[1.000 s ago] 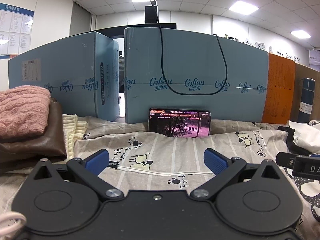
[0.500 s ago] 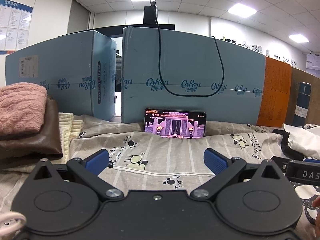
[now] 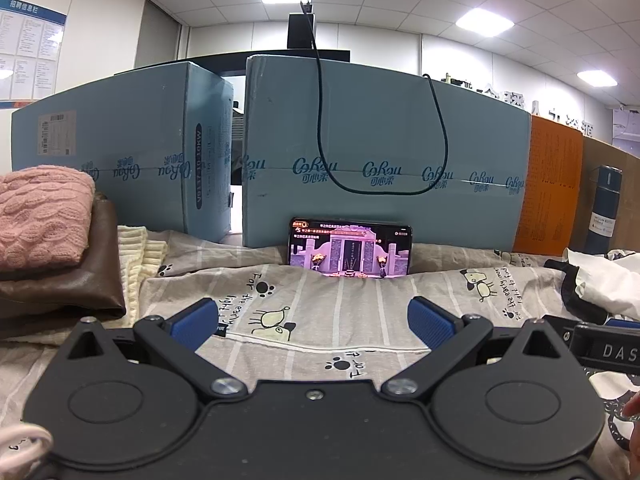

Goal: Fold clothes

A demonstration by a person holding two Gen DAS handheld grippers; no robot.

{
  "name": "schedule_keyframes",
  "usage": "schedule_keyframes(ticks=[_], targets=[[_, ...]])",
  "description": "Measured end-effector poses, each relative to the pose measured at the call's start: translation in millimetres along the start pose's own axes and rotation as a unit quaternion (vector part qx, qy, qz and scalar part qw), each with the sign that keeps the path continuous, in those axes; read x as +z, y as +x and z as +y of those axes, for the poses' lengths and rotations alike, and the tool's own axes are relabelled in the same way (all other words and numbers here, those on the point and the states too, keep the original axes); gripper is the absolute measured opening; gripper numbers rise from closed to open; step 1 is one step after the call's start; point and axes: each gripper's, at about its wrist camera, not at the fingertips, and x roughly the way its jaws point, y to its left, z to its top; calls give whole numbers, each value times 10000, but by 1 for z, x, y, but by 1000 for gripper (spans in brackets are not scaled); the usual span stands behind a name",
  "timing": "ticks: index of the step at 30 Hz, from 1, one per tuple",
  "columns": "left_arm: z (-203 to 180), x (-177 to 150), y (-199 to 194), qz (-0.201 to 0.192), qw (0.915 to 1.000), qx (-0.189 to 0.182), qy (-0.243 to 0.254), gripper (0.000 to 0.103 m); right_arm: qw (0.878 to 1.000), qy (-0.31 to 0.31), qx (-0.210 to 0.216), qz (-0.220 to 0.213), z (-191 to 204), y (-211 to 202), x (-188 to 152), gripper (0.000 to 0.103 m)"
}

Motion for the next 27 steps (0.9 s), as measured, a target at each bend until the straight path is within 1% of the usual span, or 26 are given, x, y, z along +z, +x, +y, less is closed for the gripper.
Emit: schedule_keyframes(ticks=[27], targets=[[-1,0,-1,-2,10000,-65,5,103,10000,-33,3,24,1,1,0,103]])
